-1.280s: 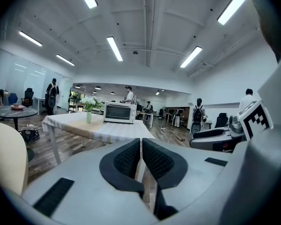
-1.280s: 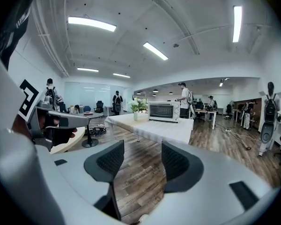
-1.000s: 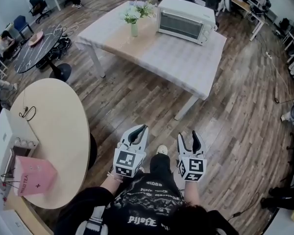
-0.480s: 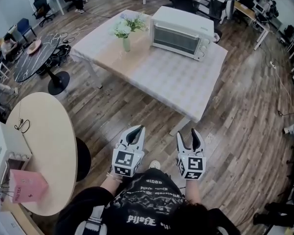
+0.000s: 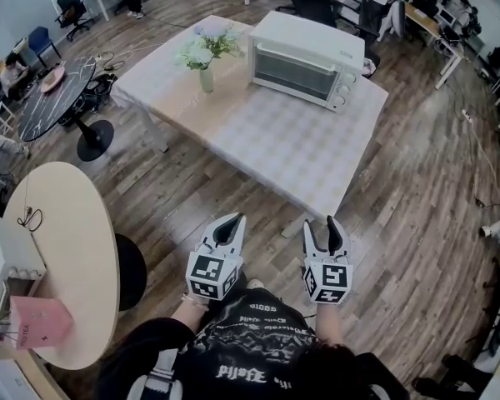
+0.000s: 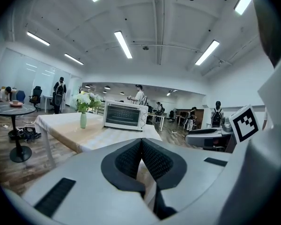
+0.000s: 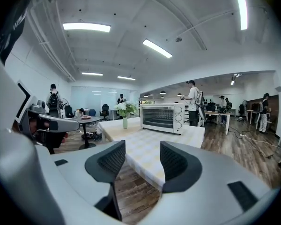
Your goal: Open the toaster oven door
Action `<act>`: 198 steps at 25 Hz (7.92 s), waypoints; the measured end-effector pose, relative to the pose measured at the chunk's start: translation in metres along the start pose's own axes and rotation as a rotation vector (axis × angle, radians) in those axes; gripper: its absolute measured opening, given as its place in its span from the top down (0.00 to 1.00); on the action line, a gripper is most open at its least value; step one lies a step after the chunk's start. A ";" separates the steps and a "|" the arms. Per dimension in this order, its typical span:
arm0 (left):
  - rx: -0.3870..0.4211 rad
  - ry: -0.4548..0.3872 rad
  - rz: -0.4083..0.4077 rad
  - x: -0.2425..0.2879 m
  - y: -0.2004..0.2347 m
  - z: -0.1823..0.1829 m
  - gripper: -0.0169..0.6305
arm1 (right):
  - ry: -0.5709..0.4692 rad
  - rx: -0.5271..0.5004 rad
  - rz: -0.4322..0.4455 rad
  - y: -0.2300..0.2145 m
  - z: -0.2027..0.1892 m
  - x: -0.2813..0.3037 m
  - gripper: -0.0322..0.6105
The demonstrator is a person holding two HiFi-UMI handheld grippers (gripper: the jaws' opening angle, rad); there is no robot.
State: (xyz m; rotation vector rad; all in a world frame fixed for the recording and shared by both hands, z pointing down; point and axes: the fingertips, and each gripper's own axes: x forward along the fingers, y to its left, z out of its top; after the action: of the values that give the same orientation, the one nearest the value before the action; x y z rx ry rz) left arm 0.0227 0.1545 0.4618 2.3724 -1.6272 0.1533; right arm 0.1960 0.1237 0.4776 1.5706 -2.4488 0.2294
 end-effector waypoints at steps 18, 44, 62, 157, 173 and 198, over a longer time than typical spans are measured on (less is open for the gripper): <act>0.045 0.034 -0.131 0.236 0.124 0.062 0.95 | 0.008 0.105 -0.183 -0.073 0.057 0.213 0.61; 0.078 0.131 -0.201 0.376 0.202 0.091 0.95 | -0.079 0.185 -0.242 -0.151 0.175 0.390 0.64; 0.016 0.102 -0.085 0.383 0.228 0.102 0.95 | 0.083 0.425 -0.187 -0.240 0.207 0.502 0.66; -0.010 0.189 0.119 0.351 0.286 0.065 0.95 | 0.403 0.372 -0.214 -0.135 -0.004 0.417 0.83; -0.004 0.201 0.128 0.358 0.281 0.063 0.95 | 0.489 0.423 -0.189 -0.130 -0.047 0.419 0.83; -0.002 0.216 0.130 0.364 0.274 0.055 0.95 | 0.552 0.494 -0.176 -0.129 -0.071 0.422 0.77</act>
State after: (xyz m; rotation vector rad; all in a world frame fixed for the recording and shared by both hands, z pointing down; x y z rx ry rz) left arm -0.1013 -0.2812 0.5357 2.1619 -1.6735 0.4171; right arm 0.1504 -0.2810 0.6614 1.5996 -1.8934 1.1371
